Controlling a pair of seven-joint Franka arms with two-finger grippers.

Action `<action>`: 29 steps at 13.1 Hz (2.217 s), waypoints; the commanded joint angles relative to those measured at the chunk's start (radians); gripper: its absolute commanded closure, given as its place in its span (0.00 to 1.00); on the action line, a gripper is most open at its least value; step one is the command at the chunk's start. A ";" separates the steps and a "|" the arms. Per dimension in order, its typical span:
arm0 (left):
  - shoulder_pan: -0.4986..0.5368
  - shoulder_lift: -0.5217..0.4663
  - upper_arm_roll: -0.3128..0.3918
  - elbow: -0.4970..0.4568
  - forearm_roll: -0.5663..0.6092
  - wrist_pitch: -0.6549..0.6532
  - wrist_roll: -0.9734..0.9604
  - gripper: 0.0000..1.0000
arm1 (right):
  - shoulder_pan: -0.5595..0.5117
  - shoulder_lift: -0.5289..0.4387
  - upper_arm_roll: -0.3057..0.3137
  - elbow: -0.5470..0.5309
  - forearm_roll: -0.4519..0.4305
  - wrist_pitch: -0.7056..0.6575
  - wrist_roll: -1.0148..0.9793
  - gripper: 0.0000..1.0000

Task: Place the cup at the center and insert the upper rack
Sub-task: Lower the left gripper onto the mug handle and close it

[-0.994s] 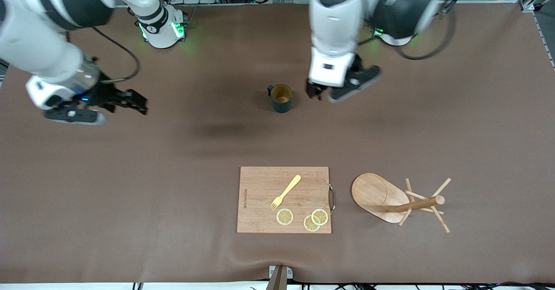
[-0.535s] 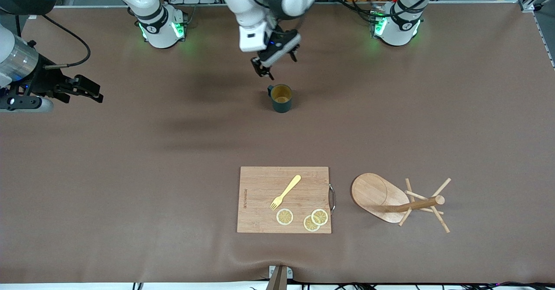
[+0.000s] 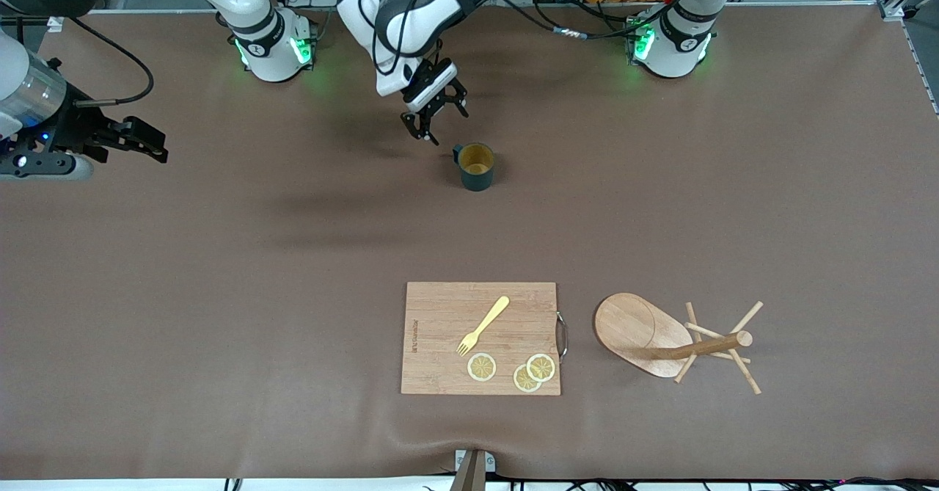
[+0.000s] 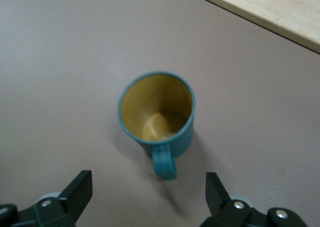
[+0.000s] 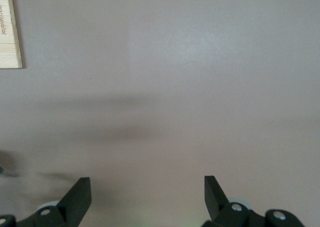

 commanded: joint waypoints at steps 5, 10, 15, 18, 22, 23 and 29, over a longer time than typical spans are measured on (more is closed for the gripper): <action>-0.114 0.109 0.091 0.063 0.028 0.016 -0.155 0.00 | -0.013 -0.027 0.009 -0.029 -0.012 0.010 -0.016 0.00; -0.133 0.128 0.122 0.062 0.028 0.005 -0.187 0.13 | -0.013 -0.021 0.008 -0.030 -0.009 0.033 -0.017 0.00; -0.133 0.132 0.150 0.059 0.028 0.005 -0.187 0.26 | -0.035 -0.025 0.008 -0.032 0.010 0.027 -0.021 0.00; -0.133 0.132 0.174 0.059 0.028 0.014 -0.186 0.30 | -0.041 -0.024 0.008 -0.032 0.011 0.029 -0.036 0.00; -0.133 0.135 0.185 0.059 0.028 0.034 -0.186 0.50 | -0.041 -0.024 0.008 -0.033 0.011 0.026 -0.036 0.00; -0.133 0.135 0.185 0.059 0.028 0.037 -0.186 0.53 | -0.041 -0.024 0.008 -0.033 0.011 0.024 -0.036 0.00; -0.127 0.115 0.193 0.062 0.025 0.046 -0.173 1.00 | -0.041 -0.025 0.008 -0.032 0.011 0.024 -0.037 0.00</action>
